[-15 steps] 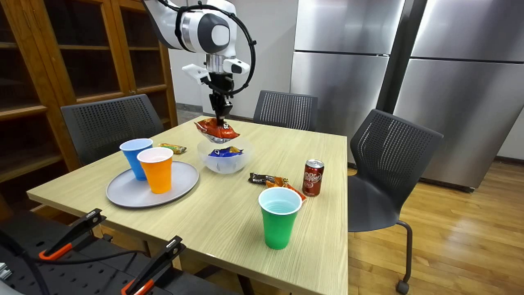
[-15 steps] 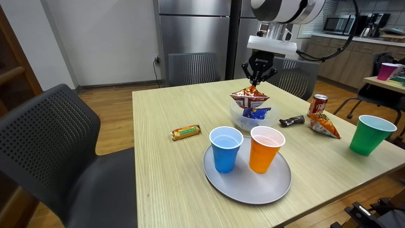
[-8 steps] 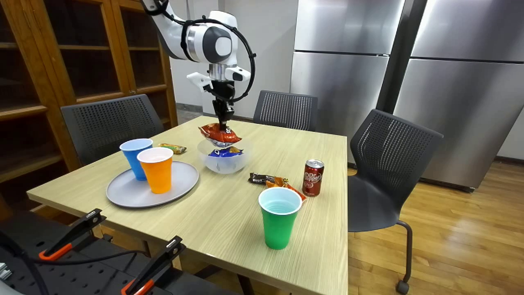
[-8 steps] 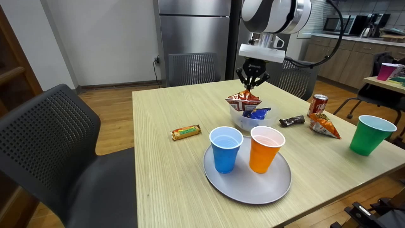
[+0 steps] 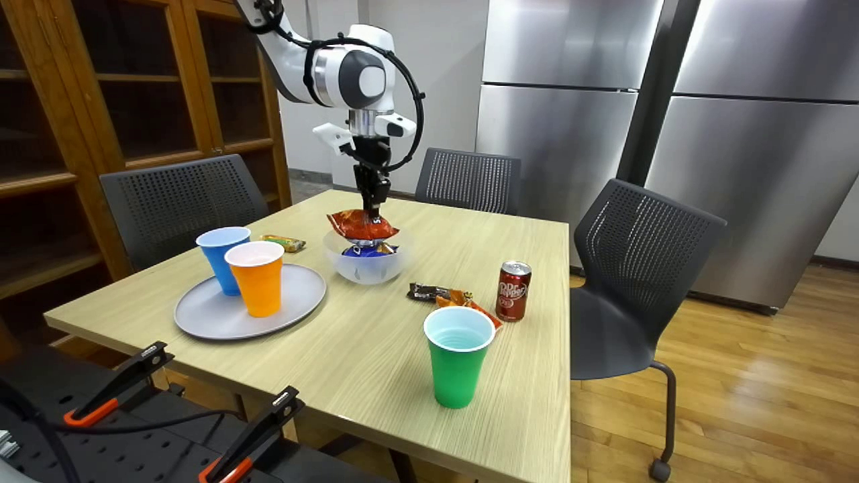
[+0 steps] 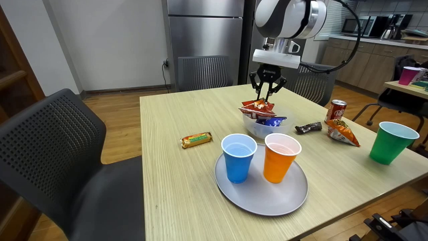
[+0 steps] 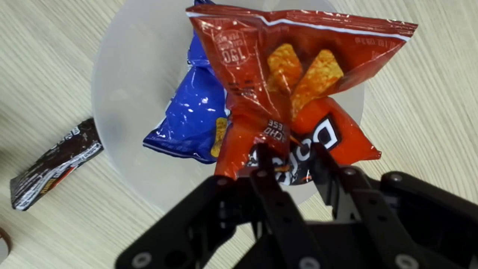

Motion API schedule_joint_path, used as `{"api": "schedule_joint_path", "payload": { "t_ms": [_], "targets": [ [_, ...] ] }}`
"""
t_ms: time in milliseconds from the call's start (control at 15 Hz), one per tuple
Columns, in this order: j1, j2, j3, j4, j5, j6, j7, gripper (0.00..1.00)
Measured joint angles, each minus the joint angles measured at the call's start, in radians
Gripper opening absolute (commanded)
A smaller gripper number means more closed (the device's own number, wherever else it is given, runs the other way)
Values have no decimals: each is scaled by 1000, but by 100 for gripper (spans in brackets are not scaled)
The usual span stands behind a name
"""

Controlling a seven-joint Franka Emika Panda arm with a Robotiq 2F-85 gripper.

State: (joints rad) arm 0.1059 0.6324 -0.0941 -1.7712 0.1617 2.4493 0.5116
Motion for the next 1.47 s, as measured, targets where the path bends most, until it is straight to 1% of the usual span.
{"api": "schedule_joint_path", "payload": {
  "t_ms": [267, 333, 667, 1000, 1467],
  "targets": [
    [0, -1, -7, 0, 0, 0, 0, 94],
    [0, -3, -9, -1, 0, 1, 0, 99],
    [0, -45, -25, -40, 0, 1, 0, 100],
    [-12, -138, -50, -144, 0, 3, 0, 100],
    [-60, -265, -77, -299, 0, 16, -1, 100]
  ]
}}
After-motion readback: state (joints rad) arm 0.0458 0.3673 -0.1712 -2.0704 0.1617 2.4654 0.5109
